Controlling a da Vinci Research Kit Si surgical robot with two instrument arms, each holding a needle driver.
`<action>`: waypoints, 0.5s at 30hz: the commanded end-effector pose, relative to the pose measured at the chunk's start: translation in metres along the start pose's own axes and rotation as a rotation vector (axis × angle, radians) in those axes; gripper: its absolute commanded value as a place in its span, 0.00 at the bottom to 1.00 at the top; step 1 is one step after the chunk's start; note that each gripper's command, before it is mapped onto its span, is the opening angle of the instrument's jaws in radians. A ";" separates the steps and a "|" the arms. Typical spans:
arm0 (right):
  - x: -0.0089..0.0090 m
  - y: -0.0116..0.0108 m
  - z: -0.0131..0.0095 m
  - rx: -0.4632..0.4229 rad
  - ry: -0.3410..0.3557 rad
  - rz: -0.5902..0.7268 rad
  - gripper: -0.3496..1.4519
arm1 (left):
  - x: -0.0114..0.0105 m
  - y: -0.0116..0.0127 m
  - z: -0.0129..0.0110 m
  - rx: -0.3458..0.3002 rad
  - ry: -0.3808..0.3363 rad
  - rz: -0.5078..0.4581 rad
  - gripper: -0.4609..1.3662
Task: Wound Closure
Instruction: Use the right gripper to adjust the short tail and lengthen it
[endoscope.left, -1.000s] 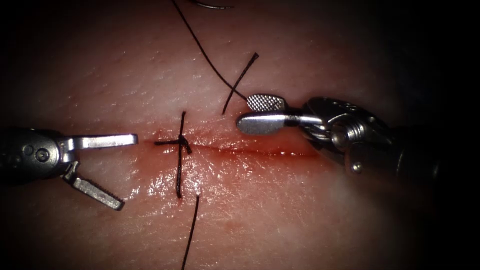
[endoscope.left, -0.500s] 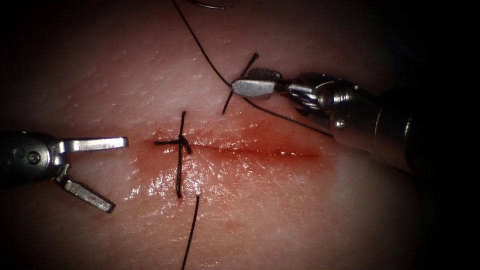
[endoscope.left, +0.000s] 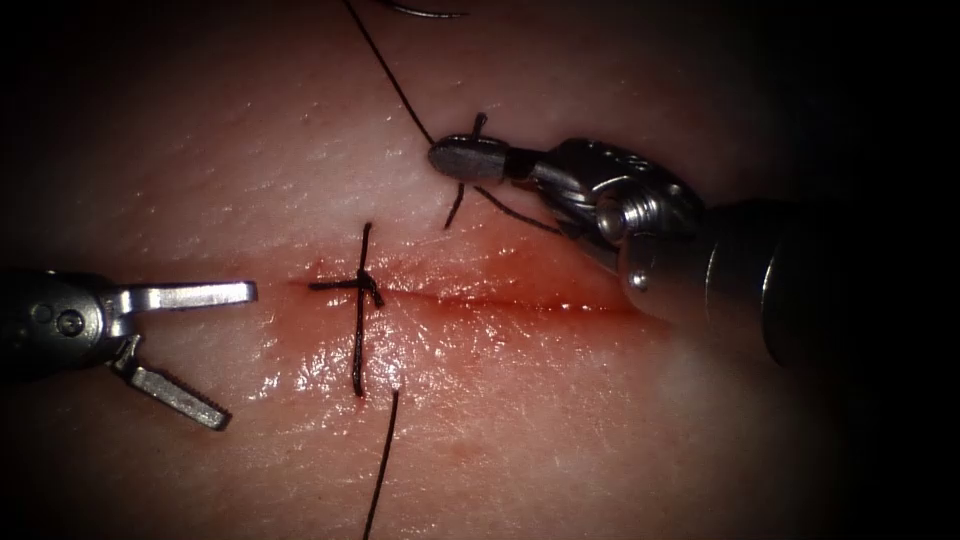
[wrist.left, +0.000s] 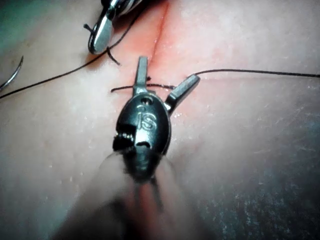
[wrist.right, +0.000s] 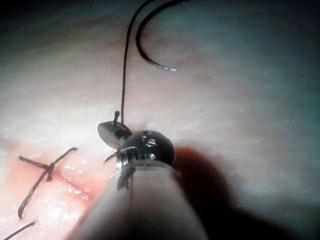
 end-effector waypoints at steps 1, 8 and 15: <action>-0.0001 -0.0001 -0.0002 -0.006 0.000 -0.029 0.00 | -0.0001 -0.0002 0.0001 0.001 0.000 -0.001 0.59; 0.0007 -0.0016 -0.0008 0.050 0.010 -0.205 0.00 | -0.0006 -0.0011 0.0002 0.024 -0.012 -0.006 0.56; 0.0032 -0.0027 -0.0014 0.088 0.121 -0.291 0.00 | -0.0011 -0.0011 0.0002 0.031 -0.016 -0.006 0.55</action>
